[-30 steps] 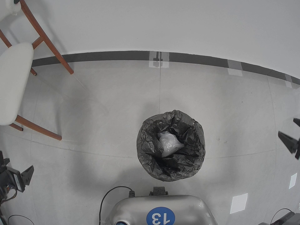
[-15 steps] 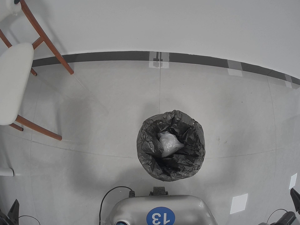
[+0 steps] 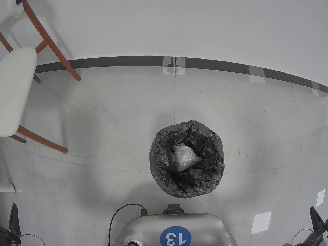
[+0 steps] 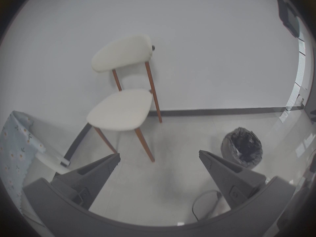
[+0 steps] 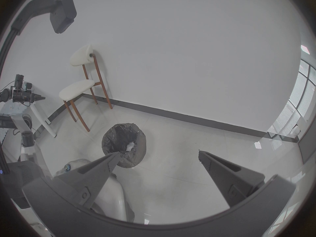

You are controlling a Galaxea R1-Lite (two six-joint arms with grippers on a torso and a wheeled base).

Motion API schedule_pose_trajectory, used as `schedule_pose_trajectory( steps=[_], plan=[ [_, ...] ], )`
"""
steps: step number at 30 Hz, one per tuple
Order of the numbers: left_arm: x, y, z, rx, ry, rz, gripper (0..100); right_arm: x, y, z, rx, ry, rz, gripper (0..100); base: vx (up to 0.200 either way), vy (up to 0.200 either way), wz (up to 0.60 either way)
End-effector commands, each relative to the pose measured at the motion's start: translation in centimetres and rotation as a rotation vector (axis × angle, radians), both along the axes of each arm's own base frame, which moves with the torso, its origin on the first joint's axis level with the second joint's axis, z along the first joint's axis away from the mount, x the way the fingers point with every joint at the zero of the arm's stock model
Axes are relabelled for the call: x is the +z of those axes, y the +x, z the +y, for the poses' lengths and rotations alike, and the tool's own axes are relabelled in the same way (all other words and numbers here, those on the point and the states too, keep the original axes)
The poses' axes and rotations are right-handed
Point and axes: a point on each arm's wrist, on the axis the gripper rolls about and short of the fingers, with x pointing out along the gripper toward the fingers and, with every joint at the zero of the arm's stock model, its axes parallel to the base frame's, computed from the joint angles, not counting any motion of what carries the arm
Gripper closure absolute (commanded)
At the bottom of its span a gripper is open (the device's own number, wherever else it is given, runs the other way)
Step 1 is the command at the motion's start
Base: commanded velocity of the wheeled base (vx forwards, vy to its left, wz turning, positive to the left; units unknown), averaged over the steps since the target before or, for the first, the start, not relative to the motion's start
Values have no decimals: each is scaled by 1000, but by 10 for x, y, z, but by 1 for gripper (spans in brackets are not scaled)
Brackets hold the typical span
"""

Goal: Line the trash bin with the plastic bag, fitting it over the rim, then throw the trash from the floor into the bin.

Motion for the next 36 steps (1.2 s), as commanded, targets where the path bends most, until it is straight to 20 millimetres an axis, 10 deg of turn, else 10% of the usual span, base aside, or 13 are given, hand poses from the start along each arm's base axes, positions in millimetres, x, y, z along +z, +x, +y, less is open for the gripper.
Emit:
schedule_pose_trajectory(
  steps=[1, 36],
  plan=[
    [-43, 25, 0, 17, 115, -30, 0, -38, 16, 2, -41, 12, 15, 0, 0, 0, 0],
    [-50, 26, -4, -197, -92, -1, 0, -45, 15, 2, -64, 161, 115, 0, 0, 0, 0]
  ],
)
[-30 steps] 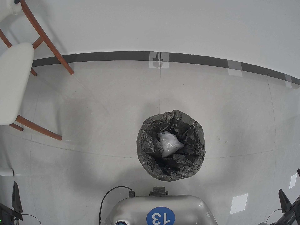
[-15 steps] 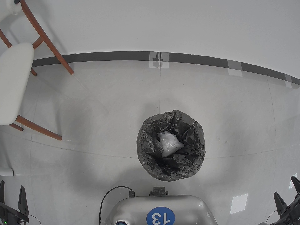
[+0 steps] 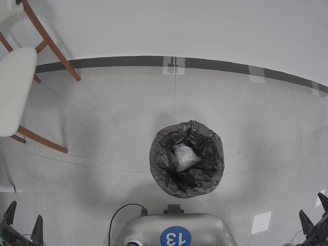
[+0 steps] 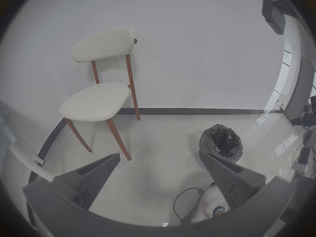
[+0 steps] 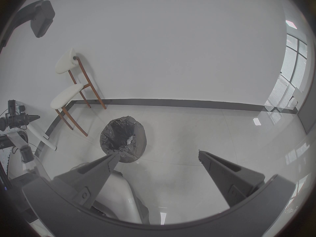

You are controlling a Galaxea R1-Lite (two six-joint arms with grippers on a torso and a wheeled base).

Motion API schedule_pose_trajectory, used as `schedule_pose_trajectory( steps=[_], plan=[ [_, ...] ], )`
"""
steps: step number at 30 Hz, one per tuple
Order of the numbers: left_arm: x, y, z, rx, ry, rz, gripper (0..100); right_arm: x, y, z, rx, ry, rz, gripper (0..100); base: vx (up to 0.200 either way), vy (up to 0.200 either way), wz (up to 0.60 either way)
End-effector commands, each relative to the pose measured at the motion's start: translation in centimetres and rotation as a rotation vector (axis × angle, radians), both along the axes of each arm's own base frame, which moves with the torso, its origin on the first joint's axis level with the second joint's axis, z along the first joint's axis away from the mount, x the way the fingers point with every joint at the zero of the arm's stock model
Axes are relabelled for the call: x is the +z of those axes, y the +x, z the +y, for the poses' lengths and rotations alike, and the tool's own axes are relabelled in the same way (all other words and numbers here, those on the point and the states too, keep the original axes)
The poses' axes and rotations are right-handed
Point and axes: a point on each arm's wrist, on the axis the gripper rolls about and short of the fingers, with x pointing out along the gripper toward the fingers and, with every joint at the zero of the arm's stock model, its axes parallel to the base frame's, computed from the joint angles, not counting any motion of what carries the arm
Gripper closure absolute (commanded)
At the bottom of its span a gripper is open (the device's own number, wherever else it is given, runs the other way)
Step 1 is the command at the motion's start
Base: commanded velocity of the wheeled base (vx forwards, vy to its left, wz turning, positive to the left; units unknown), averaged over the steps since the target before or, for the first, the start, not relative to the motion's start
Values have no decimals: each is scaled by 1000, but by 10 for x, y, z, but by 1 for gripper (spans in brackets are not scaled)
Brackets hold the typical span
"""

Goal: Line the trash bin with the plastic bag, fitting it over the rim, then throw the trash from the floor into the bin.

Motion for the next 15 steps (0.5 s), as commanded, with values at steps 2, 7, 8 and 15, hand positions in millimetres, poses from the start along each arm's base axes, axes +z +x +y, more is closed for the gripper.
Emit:
schedule_pose_trajectory(
  steps=[2, 7, 8, 15],
  plan=[
    [-6, 0, 1, 35, -55, 12, 0, -4, 1, 0, 1, -4, 21, 0, 0, 0, 0],
    [-6, 0, 1, 33, -50, 12, 0, -4, 1, 0, 1, -2, 21, 0, 0, 0, 0],
    [-6, 0, 1, 35, -50, 12, 0, -4, 1, 0, 1, -2, 21, 0, 0, 0, 0],
    [-6, 0, 1, 35, -50, 12, 0, -4, 1, 0, -1, -3, 21, 0, 0, 0, 0]
  ],
)
